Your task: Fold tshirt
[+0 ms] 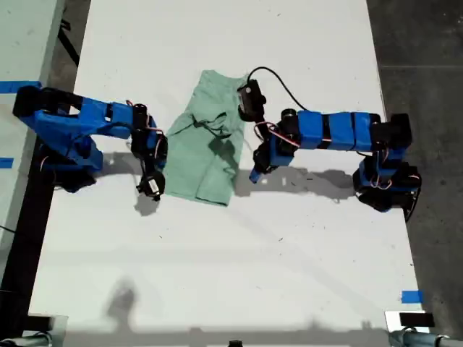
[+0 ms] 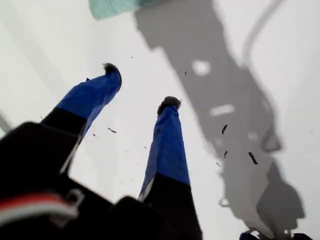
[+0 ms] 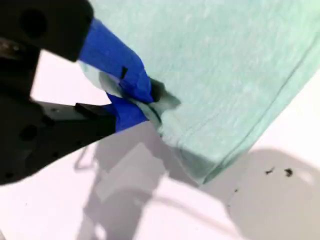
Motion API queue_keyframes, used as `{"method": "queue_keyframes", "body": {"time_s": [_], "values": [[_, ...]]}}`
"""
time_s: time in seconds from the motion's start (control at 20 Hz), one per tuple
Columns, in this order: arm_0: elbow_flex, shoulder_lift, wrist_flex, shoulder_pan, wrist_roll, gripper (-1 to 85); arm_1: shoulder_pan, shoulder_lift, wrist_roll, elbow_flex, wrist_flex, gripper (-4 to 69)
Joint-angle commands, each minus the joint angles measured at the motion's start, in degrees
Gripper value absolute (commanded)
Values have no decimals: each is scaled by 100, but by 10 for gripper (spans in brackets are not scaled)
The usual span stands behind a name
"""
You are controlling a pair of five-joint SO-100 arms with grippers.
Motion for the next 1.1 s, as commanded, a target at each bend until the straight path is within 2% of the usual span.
{"method": "queue_keyframes", "body": {"time_s": [0.0,0.1,0.25,0.4,0.6,0.7,0.85,1.05], "values": [[-123,1573,694,-149,-185,1,-79,598,18,-9,-246,198],[-879,1424,1125,185,-439,1,-70,598,18,0,-308,195],[-1986,237,1266,527,-519,1,-53,598,9,0,-352,194],[-3234,-1107,1143,809,-220,1,-88,598,35,35,-352,193],[-5229,-3217,1890,861,220,1,-105,598,88,79,-396,192],[-5941,-4192,1881,729,563,4,-114,598,88,79,-439,192],[-6838,-5317,2013,589,1081,157,-149,633,132,149,-404,191],[-7225,-5440,2312,571,1213,207,-132,642,132,211,-439,191]]}}
